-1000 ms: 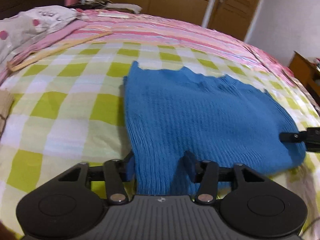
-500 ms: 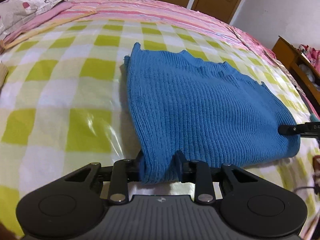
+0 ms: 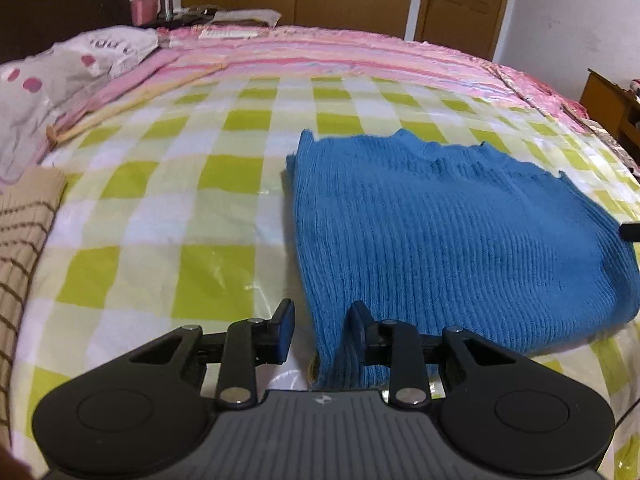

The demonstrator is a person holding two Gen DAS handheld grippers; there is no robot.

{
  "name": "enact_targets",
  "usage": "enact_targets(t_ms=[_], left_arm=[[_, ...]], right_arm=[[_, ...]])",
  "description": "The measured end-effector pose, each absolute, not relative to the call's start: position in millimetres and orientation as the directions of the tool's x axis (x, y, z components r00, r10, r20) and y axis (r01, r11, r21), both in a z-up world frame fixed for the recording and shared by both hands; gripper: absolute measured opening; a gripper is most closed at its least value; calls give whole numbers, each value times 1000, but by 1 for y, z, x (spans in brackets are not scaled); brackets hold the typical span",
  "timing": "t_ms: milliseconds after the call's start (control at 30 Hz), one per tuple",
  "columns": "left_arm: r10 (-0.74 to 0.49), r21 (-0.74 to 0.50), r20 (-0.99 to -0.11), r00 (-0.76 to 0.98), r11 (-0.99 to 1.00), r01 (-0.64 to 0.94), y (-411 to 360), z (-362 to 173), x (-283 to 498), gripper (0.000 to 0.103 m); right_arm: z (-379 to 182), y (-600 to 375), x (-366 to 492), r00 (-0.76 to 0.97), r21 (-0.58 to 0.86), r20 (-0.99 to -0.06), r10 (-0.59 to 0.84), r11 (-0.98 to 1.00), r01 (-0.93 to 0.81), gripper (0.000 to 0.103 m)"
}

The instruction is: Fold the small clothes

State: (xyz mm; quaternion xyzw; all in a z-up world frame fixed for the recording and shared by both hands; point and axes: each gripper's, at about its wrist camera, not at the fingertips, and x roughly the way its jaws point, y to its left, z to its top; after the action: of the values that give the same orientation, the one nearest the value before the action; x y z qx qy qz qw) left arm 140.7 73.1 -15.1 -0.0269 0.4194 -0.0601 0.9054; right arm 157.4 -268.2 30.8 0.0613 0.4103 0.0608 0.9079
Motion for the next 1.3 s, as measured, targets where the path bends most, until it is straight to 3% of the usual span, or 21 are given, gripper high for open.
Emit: enact_targets(t_ms=[233, 433, 633, 867, 1100, 1300], left_arm=[[-141, -108, -771, 621, 990, 91, 75, -23, 138, 37], [-139, -83, -767, 627, 989, 119, 75, -23, 134, 38], [-149, -89, -766, 626, 988, 127, 78, -20, 131, 38], [-142, -73, -758, 637, 988, 135, 76, -18, 126, 38], [-145, -65, -753, 642, 987, 147, 73, -18, 124, 38], [-150, -67, -752, 642, 986, 152, 71, -20, 124, 38]], right_arm=[[19, -222, 165, 641, 152, -740, 204, 979, -136, 26], [0, -209, 169, 611, 116, -776, 156, 988, -105, 23], [24, -212, 159, 662, -8, -749, 21, 999, -41, 24], [37, -238, 148, 699, -21, -711, -82, 995, 94, 25], [43, -222, 140, 746, 52, -665, 39, 999, -6, 25], [18, -217, 158, 712, 167, -685, 156, 984, -55, 24]])
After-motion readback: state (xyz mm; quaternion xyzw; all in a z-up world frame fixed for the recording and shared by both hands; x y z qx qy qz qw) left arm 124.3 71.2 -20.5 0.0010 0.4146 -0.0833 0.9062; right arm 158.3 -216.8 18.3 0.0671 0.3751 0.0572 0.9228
